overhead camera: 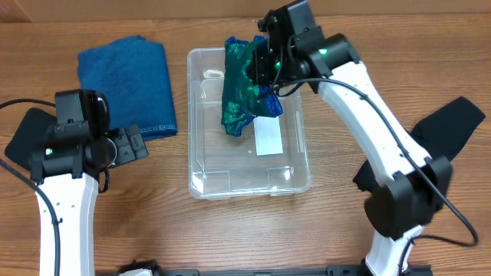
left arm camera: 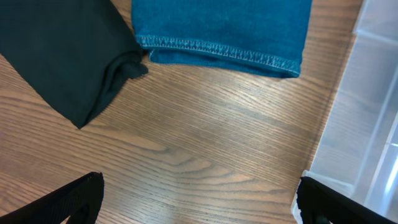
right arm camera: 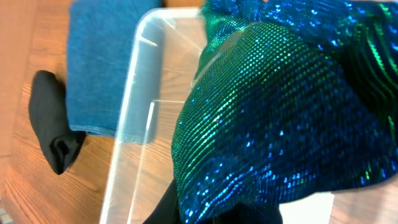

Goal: Pack container
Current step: 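Lower the sparkly cloth into the bin and release it, then move the right gripper to the black cloth and grasp it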

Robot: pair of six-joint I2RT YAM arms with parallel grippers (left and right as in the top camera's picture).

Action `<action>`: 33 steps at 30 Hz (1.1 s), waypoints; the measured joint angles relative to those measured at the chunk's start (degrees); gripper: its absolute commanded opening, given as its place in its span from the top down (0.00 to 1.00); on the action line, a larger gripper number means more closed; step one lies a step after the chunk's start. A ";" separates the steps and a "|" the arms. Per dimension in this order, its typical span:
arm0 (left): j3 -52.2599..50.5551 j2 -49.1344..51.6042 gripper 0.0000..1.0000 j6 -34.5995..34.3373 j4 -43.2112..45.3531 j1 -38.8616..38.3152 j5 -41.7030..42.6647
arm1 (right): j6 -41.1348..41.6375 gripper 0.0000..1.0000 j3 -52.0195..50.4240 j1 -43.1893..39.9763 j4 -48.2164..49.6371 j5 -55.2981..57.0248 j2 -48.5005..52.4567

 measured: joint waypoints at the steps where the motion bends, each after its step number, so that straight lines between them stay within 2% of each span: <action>1: 0.00 1.09 0.00 0.07 -0.04 0.00 0.00 | 0.94 0.96 -0.11 0.00 1.99 -2.25 2.97; 5: 0.00 3.04 0.00 0.22 0.02 0.00 0.00 | 3.10 0.95 -0.13 0.46 4.46 -8.15 7.63; 6: 0.00 3.06 0.00 0.22 0.02 0.00 0.00 | 3.52 0.69 -0.15 0.92 4.55 -8.68 7.93; 7: 0.00 3.06 0.00 0.22 0.02 0.00 0.00 | 3.93 0.33 -0.15 1.51 4.63 -8.85 7.93; 8: 0.00 3.06 0.00 0.22 0.02 0.00 0.00 | 3.96 0.17 -0.15 2.08 4.76 -8.92 7.93; 9: 0.00 3.06 0.00 0.22 0.02 0.00 0.00 | 4.20 0.11 -0.15 2.36 4.72 -8.37 7.93; 10: 0.00 3.06 0.00 0.22 0.02 0.00 0.00 | 4.22 0.00 -0.15 2.82 3.87 -6.60 7.93; 16: 0.00 3.06 0.00 0.22 0.02 0.00 0.00 | 3.10 0.00 -0.09 -1.20 -6.27 10.64 7.23; 20: 0.02 3.06 0.00 0.22 0.00 0.00 0.00 | 2.49 0.00 0.52 -6.40 -12.07 21.14 -6.01; 22: 0.02 3.06 0.00 0.22 0.02 0.00 0.00 | 5.14 0.00 2.99 -14.73 -19.58 24.90 -17.46; 24: 0.02 3.06 0.00 0.22 0.02 0.00 0.00 | 7.52 0.00 3.61 -25.62 -29.20 26.69 -23.37; 25: 0.02 3.06 0.00 0.22 0.02 0.00 -0.02 | 8.11 0.00 2.86 -29.86 -30.51 26.99 -24.22; 27: 0.04 3.06 0.00 0.22 0.04 0.00 0.00 | 8.81 0.00 -5.03 -37.68 -31.65 27.19 -24.72; 30: 0.09 3.06 0.00 0.22 0.00 0.00 -0.07 | 8.57 0.00 -21.20 -44.83 -24.48 25.11 -26.80; 32: 0.13 3.06 0.00 0.22 0.04 0.00 -0.17 | 7.98 0.00 -33.40 -50.25 -16.98 21.86 -27.89; 33: 0.15 3.06 0.00 0.22 0.00 0.00 -0.17 | 7.41 0.00 -42.27 -54.05 -9.11 19.06 -28.59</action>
